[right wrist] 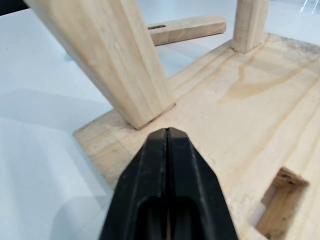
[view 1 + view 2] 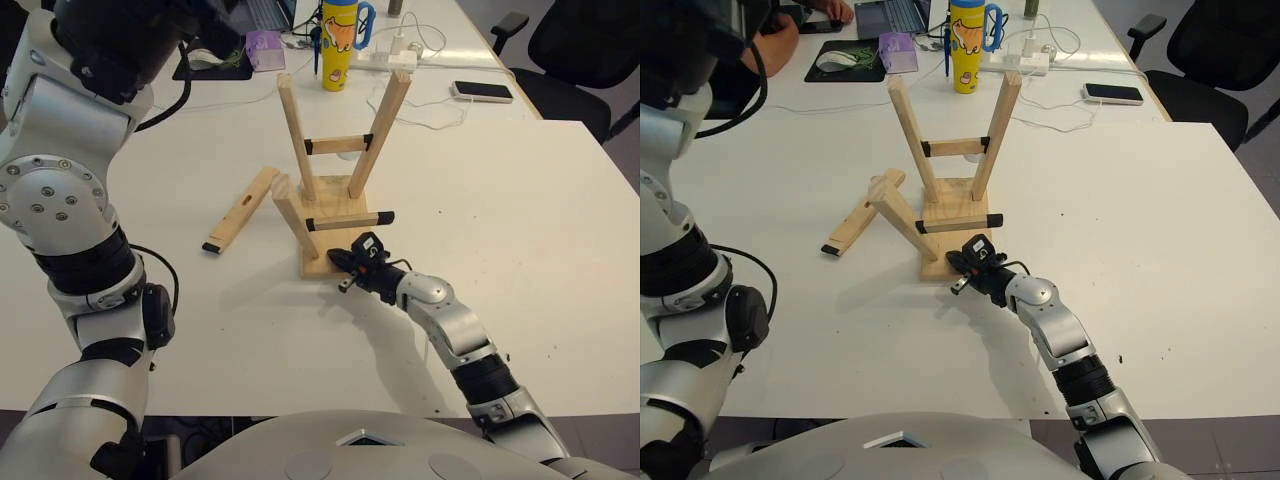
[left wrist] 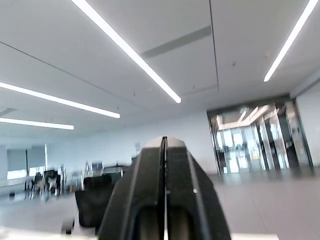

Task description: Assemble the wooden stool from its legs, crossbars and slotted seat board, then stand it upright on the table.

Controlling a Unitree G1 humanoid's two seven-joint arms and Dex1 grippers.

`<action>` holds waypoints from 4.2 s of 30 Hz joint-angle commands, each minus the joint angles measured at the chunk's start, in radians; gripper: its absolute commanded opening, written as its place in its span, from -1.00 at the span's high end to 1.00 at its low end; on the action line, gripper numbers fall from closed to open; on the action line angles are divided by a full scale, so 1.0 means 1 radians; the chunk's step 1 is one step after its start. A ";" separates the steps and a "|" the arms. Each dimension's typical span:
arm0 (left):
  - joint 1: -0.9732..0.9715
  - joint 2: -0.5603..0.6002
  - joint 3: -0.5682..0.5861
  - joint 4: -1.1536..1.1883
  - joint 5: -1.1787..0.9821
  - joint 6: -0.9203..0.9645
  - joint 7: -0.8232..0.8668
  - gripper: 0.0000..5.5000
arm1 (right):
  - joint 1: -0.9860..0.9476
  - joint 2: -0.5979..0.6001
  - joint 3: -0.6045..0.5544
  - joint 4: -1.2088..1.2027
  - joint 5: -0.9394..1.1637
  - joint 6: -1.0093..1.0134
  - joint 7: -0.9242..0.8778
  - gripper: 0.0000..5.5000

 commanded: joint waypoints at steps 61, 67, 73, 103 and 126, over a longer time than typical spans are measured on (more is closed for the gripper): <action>0.414 -0.046 -0.077 0.652 0.828 -0.206 0.011 -0.45 | 0.172 -0.087 -0.092 -0.174 0.194 0.056 0.313 0.28; 0.378 -0.059 -0.121 0.770 0.870 -0.218 -0.032 -0.45 | 0.176 -0.078 -0.091 -0.179 0.174 0.048 0.292 -0.04; 0.366 -0.045 -0.129 0.821 0.909 -0.213 -0.026 -0.36 | 0.153 -0.086 -0.098 -0.170 0.151 0.048 0.279 -0.06; 0.496 0.049 0.184 0.394 0.664 -0.386 -0.145 0.40 | 0.137 -0.200 -0.318 -0.372 0.697 0.469 0.383 -0.06; 0.722 0.189 0.071 0.292 0.716 -0.187 -0.240 0.52 | 0.195 -0.149 -0.238 -0.328 0.552 0.362 0.311 -0.06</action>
